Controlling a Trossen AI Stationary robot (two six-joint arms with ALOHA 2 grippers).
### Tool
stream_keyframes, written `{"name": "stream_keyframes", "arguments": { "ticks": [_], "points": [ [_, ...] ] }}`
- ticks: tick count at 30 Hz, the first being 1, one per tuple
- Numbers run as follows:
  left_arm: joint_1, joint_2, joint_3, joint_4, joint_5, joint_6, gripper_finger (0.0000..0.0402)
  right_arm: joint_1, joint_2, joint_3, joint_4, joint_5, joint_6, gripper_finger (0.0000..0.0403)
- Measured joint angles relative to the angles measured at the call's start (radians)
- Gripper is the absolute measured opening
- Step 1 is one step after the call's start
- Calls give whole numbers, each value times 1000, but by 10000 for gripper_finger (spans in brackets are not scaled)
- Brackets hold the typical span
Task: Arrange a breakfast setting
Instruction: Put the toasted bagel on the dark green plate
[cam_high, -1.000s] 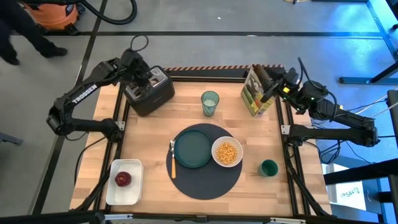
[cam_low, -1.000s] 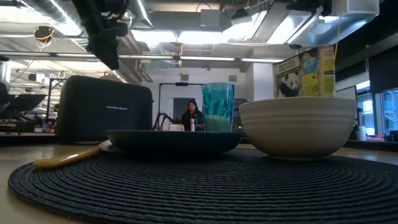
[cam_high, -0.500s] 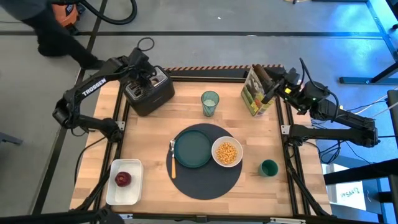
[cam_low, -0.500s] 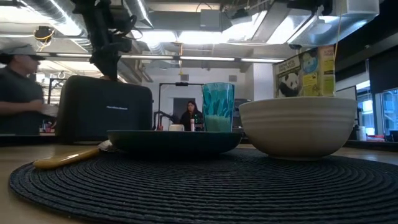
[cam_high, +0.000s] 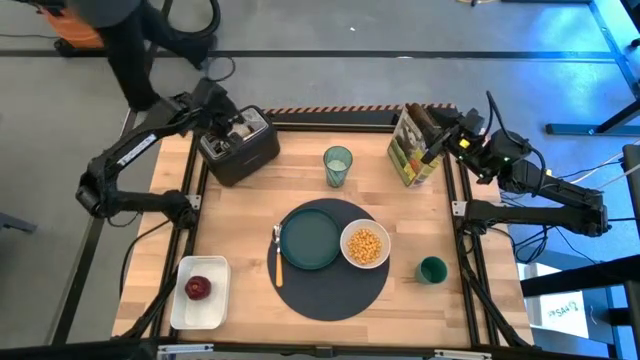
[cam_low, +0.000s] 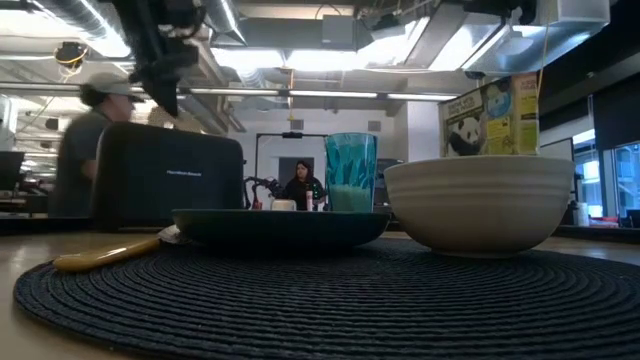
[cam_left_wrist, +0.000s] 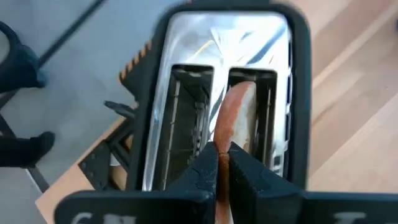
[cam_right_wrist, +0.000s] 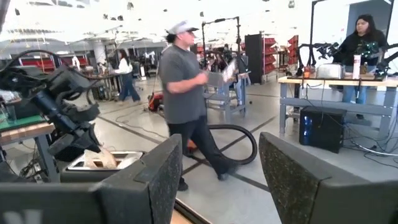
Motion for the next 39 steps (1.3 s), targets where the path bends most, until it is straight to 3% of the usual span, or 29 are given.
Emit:
{"name": "stream_keyframes", "arguments": {
  "ticks": [4,8,13,18,25,33,39],
  "points": [
    [-26,-109,0,3,-5,-31,8,0,0,0,32,0,0,205],
    [-62,-209,0,47,53,-31,7,0,1,0,61,0,0,204],
    [-114,-311,0,207,238,-27,7,0,7,0,88,-2,1,204],
    [-182,-335,2,364,431,-90,7,0,10,0,117,-11,6,204],
    [-366,-247,-29,369,446,-212,7,0,10,0,118,-35,58,204],
    [-600,-75,-170,402,461,-339,7,0,10,0,97,-80,110,204],
    [-684,83,-291,510,469,-421,8,0,10,0,29,-87,159,204]
  ]
}}
